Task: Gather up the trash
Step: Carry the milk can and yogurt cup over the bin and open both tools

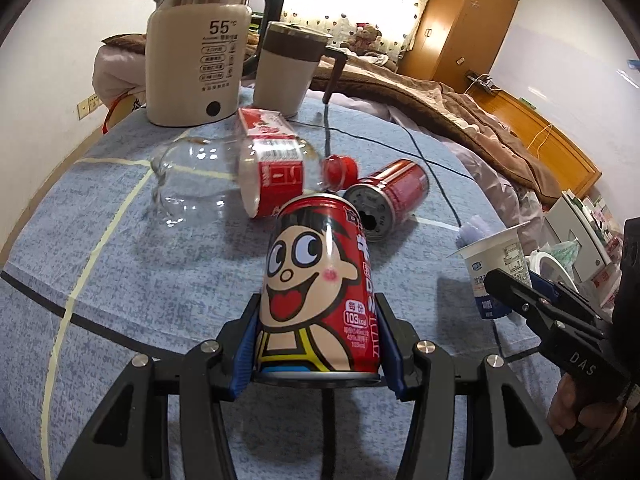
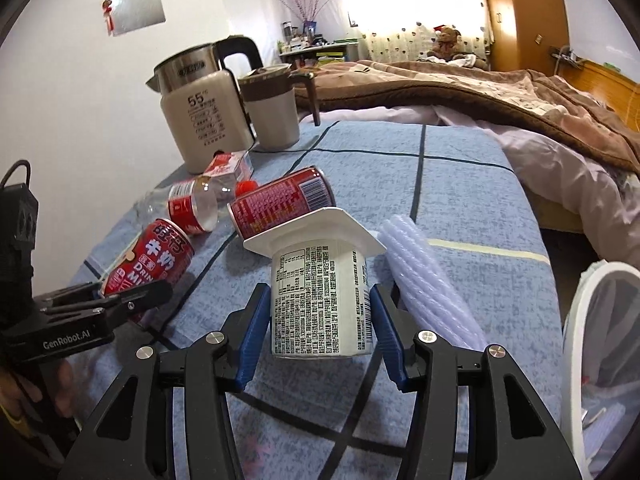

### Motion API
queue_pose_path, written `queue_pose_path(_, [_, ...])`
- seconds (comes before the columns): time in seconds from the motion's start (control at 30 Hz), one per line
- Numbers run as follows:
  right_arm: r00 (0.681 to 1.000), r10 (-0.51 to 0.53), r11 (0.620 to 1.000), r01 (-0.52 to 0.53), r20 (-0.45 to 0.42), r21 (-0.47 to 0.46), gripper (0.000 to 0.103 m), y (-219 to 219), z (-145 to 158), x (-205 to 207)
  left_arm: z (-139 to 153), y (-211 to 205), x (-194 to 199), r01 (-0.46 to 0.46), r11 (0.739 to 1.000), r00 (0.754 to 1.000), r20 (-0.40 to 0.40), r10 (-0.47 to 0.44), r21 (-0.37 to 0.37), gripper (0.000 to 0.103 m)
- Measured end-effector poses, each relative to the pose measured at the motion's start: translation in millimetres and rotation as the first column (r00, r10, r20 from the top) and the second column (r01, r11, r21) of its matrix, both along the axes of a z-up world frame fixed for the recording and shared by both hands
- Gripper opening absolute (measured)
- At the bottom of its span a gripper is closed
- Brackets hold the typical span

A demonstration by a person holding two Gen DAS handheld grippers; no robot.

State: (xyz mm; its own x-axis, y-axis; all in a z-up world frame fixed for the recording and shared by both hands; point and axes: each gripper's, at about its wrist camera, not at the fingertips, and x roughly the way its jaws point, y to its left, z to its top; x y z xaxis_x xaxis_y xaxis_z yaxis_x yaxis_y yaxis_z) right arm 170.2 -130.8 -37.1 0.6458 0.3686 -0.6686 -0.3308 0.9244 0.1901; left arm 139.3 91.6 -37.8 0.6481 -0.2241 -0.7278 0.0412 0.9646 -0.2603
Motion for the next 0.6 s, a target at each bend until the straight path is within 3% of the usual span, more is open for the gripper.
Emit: queue_pose_path(0.6, [0.988, -0.153, 0.986, 0.150, 0.036, 0.071, 0.051, -67, 21, -38, 25, -65, -11, 0.132, 0.991, 0.990, 0.056, -0.132, 0.015, 0.054])
